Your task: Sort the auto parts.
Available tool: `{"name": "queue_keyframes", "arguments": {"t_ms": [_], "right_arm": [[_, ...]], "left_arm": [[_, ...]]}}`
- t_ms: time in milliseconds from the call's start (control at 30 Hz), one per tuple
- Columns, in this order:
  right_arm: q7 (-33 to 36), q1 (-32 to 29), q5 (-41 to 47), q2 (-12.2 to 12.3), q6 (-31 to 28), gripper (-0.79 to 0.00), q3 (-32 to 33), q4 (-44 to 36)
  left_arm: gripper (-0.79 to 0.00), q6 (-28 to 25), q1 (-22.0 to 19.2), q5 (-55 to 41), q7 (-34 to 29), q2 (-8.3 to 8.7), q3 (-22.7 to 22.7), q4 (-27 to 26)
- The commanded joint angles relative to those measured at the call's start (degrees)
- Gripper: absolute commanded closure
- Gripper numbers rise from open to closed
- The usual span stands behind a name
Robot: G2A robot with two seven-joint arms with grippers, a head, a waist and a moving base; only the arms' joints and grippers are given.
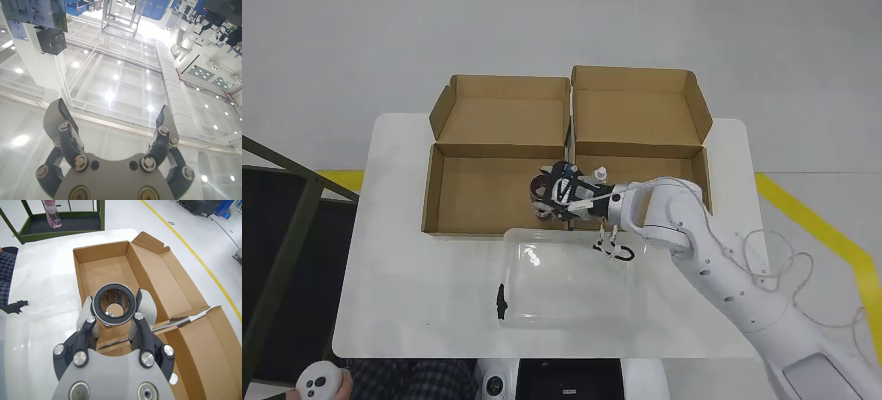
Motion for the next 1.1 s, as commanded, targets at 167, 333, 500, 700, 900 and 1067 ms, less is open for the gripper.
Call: {"name": "queue_keyframes", "arguments": {"t_ms": [167,333,500,700,900,1067], "right_arm": [[-0.73,4.73,3.85,-2.32,-1.18,0.0,-3.87,8.68],[-2.27,7.16,7.02,-3.81,-2.93,0.0,-5.61,14.25],[-3.27,8.95,7.68,-4.89,-3.32,0.0,-6.53,17.71],[-3.41,10.2,4.95,-5.92,-0.42,0.0,-7.39,19.97],[-2.78,9.96,0.96,-6.26,2.41,0.0,-7.37,20.56],[-1.4,8.85,-1.78,-6.19,4.01,0.0,-6.95,19.39]], "left_arm": [[-0.785,0.0,0.0,0.0,0.0,0.0,0.0,0.0],[-0.785,0.0,0.0,0.0,0.0,0.0,0.0,0.0],[-0.785,0.0,0.0,0.0,0.0,0.0,0.0,0.0],[-0.785,0.0,0.0,0.0,0.0,0.0,0.0,0.0],[-0.785,0.0,0.0,0.0,0.0,0.0,0.0,0.0],[-0.785,0.0,0.0,0.0,0.0,0.0,0.0,0.0]]}}
